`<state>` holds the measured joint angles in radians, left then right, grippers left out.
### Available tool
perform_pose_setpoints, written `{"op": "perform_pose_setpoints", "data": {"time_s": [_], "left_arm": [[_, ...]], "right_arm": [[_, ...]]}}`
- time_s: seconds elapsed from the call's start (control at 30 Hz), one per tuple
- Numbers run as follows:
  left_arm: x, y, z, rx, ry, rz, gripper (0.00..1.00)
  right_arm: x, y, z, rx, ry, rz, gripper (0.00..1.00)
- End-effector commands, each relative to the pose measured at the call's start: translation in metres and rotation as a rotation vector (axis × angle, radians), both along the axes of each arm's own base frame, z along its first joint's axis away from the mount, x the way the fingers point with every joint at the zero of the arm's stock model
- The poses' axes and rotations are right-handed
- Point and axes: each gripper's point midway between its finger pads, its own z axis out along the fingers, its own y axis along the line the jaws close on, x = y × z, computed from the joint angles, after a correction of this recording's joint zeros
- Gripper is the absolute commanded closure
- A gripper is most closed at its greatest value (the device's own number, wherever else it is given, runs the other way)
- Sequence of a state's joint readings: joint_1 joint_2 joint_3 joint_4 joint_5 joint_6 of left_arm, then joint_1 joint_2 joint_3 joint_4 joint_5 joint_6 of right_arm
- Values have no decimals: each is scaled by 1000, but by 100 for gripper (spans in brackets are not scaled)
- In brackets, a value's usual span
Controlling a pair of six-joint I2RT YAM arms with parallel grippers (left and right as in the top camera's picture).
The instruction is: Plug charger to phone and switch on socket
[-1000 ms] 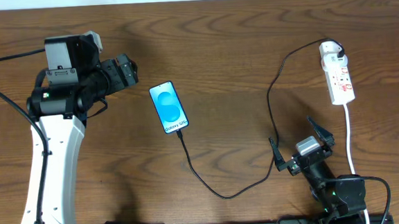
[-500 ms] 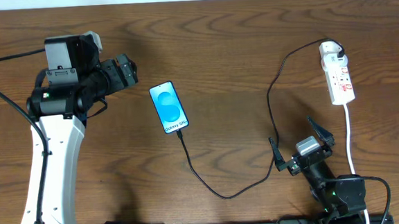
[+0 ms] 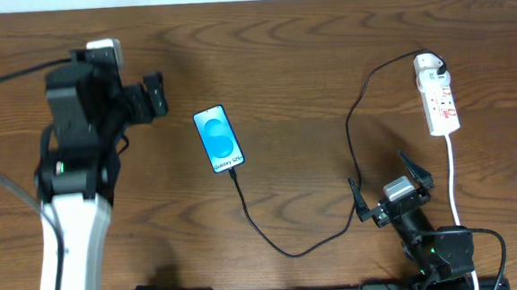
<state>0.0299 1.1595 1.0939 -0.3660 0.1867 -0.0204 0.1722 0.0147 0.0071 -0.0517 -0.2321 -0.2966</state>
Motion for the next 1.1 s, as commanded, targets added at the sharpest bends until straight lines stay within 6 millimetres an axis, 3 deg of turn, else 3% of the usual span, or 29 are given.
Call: {"op": "perform_pose_setpoints", "data": {"time_s": [0.0, 0.2, 0.43, 0.77, 0.93, 1.07], "left_arm": [[-25, 2, 10, 130, -107, -46, 5], [-78, 4, -8, 164, -178, -34, 5], [-122, 8, -64, 179, -199, -1, 5], [-142, 12, -131, 189, -214, 23, 4], [-144, 13, -149, 193, -242, 32, 4], [-144, 13, -150, 193, -253, 33, 4]], "right_arm": [[0, 0, 0, 11, 2, 2, 1], [0, 0, 0, 12, 2, 2, 1], [0, 0, 0, 12, 2, 2, 1], [0, 0, 0, 12, 2, 2, 1], [0, 0, 0, 12, 2, 2, 1], [0, 0, 0, 11, 2, 2, 1]]}}
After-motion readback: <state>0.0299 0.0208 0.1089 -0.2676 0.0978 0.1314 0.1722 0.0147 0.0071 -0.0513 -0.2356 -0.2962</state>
